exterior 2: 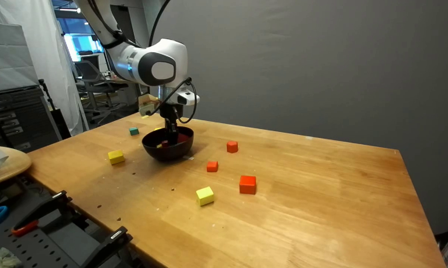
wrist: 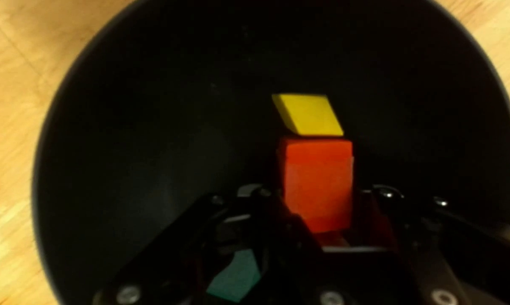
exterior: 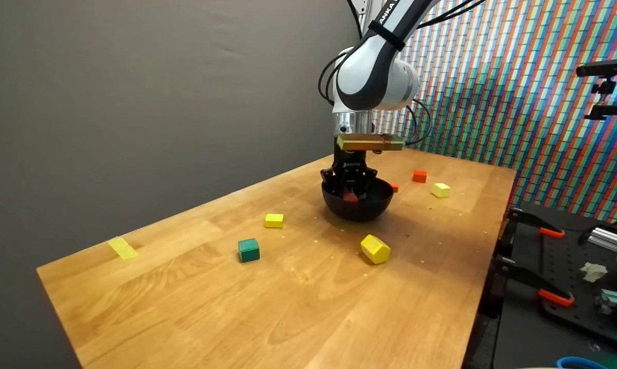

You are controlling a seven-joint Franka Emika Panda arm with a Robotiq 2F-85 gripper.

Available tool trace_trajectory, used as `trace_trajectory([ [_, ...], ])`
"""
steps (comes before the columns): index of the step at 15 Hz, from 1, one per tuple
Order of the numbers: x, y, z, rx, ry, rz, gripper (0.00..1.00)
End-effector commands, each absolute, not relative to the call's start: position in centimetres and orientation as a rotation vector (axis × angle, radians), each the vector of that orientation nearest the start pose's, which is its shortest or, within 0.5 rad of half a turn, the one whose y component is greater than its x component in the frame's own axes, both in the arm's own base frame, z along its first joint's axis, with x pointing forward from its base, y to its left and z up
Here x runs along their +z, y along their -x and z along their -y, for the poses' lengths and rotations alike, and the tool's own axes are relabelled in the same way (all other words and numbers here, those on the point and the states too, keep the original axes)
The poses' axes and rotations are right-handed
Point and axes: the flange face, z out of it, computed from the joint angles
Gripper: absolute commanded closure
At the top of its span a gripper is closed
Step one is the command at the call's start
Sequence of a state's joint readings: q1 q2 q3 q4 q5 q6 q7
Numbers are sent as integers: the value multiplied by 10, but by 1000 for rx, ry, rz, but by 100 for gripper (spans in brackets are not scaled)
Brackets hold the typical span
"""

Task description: Remove the objects from the bowl and place them on the table one by one

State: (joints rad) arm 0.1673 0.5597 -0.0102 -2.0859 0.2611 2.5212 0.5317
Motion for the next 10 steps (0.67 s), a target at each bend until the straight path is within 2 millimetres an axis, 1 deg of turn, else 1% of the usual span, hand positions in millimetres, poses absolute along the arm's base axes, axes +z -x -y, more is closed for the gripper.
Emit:
trace_trajectory([
  [1, 141, -558, -84, 185, 2936, -940, 86],
  [3, 153, -557, -81, 216, 2911, -928, 86],
  [6, 188, -555, -72, 199, 2916, -868, 86],
  [8, 224, -554, -69, 101, 2917, -802, 86],
  [10, 254, -559, -70, 8, 2916, -734, 86],
])
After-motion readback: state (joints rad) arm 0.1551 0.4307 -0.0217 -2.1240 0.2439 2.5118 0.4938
